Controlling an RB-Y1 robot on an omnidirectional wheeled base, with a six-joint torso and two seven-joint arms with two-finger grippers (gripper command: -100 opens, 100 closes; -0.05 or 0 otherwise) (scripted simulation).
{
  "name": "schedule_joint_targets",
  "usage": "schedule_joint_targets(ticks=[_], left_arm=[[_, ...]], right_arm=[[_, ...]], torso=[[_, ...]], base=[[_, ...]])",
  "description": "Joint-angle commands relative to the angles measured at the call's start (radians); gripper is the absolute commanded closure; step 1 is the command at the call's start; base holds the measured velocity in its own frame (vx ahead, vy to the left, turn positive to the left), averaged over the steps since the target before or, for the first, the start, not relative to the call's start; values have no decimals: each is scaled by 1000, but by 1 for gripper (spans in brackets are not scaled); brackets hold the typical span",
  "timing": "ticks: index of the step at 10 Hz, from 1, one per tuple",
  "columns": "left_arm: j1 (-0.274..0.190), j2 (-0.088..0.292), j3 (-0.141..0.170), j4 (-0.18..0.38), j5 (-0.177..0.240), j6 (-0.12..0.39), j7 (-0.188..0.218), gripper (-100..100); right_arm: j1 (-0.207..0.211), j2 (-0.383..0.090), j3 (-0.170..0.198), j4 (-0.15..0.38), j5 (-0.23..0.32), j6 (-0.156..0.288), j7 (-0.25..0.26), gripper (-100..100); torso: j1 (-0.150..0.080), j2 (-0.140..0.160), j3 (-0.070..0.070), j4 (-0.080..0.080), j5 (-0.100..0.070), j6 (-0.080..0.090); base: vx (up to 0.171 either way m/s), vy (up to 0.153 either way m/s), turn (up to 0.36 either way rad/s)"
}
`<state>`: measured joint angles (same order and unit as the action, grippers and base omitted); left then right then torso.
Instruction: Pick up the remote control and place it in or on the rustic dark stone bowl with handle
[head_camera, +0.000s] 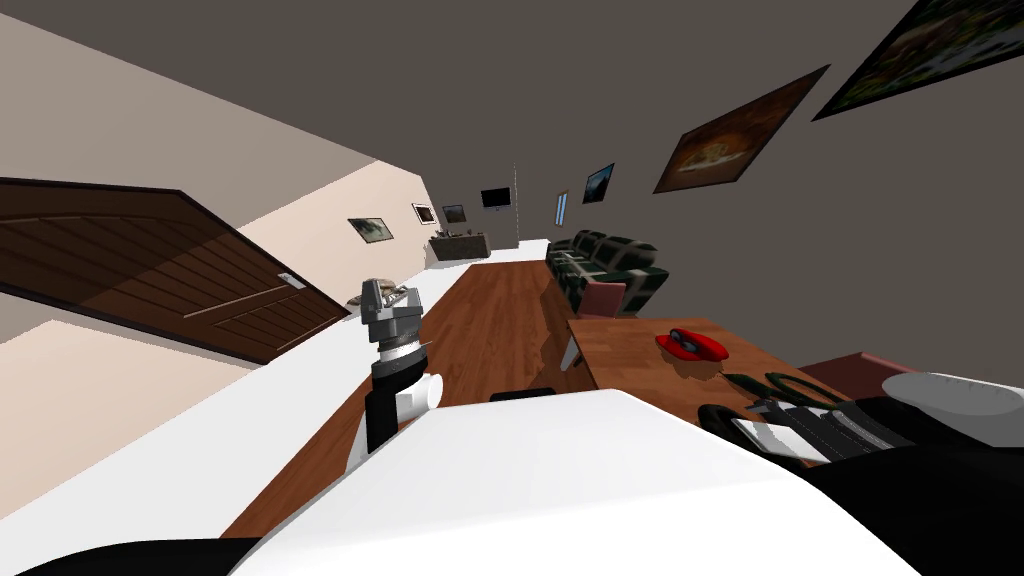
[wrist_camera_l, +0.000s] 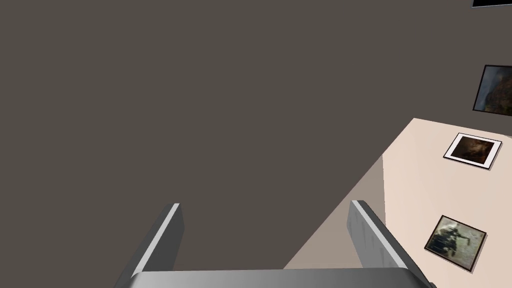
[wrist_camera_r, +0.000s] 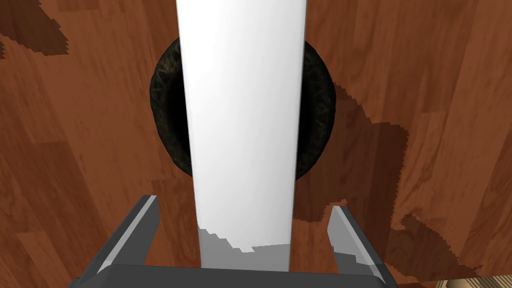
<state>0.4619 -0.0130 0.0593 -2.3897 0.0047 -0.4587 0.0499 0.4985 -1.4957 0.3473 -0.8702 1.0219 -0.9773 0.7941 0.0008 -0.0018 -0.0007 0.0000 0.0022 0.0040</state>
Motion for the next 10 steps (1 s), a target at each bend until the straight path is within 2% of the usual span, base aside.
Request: schedule_joint_targets(ticks=[1,4,5,6,10], left_arm=[[0,0,0,0,0,0,0,0],[0,0,0,0,0,0,0,0],[0,0,0,0,0,0,0,0],[0,0,0,0,0,0,0,0],[0,0,0,0,0,0,0,0]], right_arm=[[0,0,0,0,0,0,0,-100],[0,0,0,0,0,0,0,-100],[0,0,0,0,0,0,0,0],[-3,-34,-13,-6,-9,-30,-1,-100],[-9,-114,-42,-20,-30,-101,-5,-100]], torso=[[0,0,0,0,0,0],[2,-1,0,0,1,0],[2,-1,0,0,1,0],[2,-1,0,0,1,0],[4,0,0,0,1,0]], base=[[0,0,0],[0,0,0],[0,0,0],[-5,6,-99],[-9,16,-77]])
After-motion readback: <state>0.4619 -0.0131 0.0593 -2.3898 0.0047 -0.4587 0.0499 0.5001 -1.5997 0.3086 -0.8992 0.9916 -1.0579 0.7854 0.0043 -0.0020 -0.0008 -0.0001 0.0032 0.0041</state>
